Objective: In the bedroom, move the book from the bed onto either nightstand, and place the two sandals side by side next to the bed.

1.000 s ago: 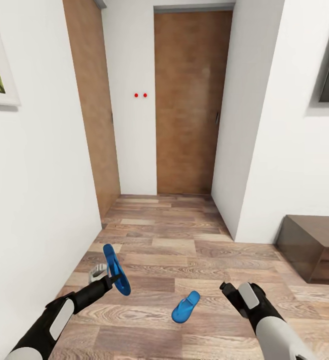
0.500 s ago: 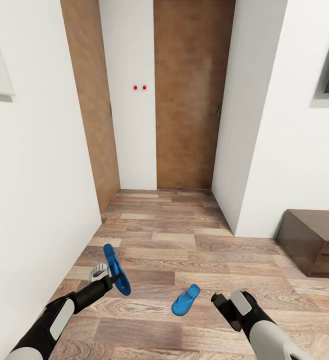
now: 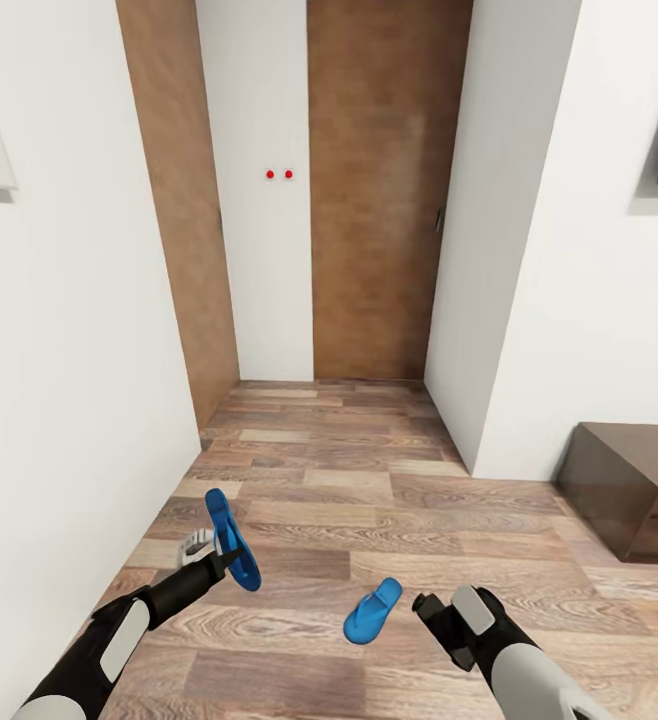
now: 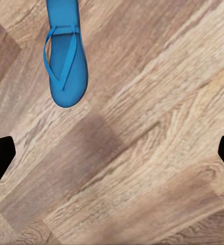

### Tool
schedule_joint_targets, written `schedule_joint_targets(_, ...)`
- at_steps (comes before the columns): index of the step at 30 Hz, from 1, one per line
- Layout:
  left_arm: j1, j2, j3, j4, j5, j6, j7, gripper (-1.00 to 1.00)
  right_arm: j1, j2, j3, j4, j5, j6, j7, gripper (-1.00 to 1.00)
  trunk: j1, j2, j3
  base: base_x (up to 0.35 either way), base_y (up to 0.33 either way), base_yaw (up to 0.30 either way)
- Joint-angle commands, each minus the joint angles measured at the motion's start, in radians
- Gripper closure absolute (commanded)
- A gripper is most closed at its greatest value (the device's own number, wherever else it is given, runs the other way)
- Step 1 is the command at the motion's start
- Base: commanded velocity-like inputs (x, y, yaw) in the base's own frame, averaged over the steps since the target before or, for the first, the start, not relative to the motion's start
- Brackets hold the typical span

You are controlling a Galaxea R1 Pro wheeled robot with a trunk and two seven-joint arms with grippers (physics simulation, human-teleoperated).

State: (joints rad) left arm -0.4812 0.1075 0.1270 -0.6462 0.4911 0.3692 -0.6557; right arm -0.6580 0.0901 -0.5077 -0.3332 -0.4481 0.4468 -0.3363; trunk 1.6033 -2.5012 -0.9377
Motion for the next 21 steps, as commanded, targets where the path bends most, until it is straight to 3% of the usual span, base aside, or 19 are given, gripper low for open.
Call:
schedule_joint_targets(1,-0.001,0.000,0.002,0.000,0.007,0.008,-0.005,1.00,0.000,0.001,0.000,-0.003,-0.011,0.003,-0.009,-1.00,0.000,0.000,-0.001,0.032,0.000,0.000)
schedule_joint_targets(6,-0.001,0.000,0.002,0.000,0.006,0.008,-0.005,1.00,0.000,0.002,0.000,-0.002,-0.011,0.003,-0.008,-1.00,0.000,0.000,-0.001,0.125,0.000,0.000)
schedule_joint_targets(21,-0.001,-0.001,0.001,0.000,0.006,0.008,-0.005,1.00,0.000,0.005,0.001,0.046,-0.010,0.004,-0.007,-1.00,0.000,0.000,-0.001,0.298,0.000,0.000)
